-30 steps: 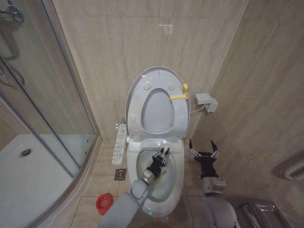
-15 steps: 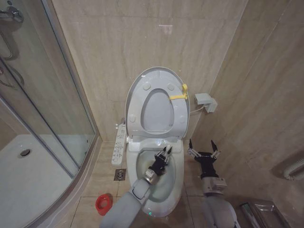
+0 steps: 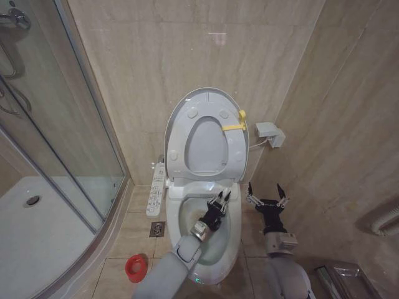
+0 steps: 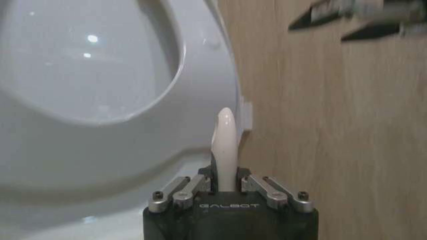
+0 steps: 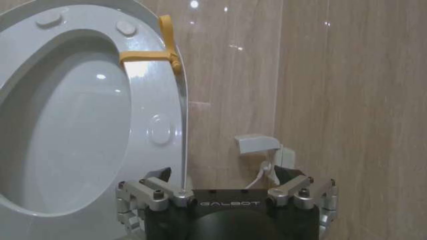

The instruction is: Open the toilet lid, clean the toilet bowl with a toilet brush, close the toilet lid, and flush.

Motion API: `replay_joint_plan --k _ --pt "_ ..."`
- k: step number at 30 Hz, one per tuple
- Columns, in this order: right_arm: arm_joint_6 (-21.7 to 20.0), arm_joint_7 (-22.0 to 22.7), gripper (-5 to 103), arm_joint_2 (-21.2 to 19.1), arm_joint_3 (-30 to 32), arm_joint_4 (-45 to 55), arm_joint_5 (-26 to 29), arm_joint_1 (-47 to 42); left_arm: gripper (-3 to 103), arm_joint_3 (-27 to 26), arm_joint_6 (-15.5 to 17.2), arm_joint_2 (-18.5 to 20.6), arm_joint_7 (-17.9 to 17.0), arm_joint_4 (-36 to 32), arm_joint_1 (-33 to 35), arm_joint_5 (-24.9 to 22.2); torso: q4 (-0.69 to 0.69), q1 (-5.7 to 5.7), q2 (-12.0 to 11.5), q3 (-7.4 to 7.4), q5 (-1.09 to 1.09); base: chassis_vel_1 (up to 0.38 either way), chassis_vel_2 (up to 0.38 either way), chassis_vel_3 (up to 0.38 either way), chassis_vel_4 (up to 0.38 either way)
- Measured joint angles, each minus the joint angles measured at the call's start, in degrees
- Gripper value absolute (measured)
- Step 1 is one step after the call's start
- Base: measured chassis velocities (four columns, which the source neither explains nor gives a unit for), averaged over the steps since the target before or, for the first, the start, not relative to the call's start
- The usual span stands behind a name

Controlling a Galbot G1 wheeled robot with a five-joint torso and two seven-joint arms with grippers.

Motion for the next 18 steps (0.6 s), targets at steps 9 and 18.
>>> replay_joint_plan --k 9,18 --pt "0.0 0.0 100 0.0 0.0 0.01 0.0 0.0 19 -1.29 0.0 0.2 -0.01 -1.13 -0.64 0.02 -0.02 0.0 0.0 0.0 0.0 0.0 0.0 0.0 0.0" --pt "0.0 0.0 100 0.0 0.0 0.0 0.0 0.0 19 -1.37 -1.77 -1.33 0.2 4.31 -0.8 0.88 -0.01 0.0 0.0 0.0 0.0 0.0 0.0 0.0 0.0"
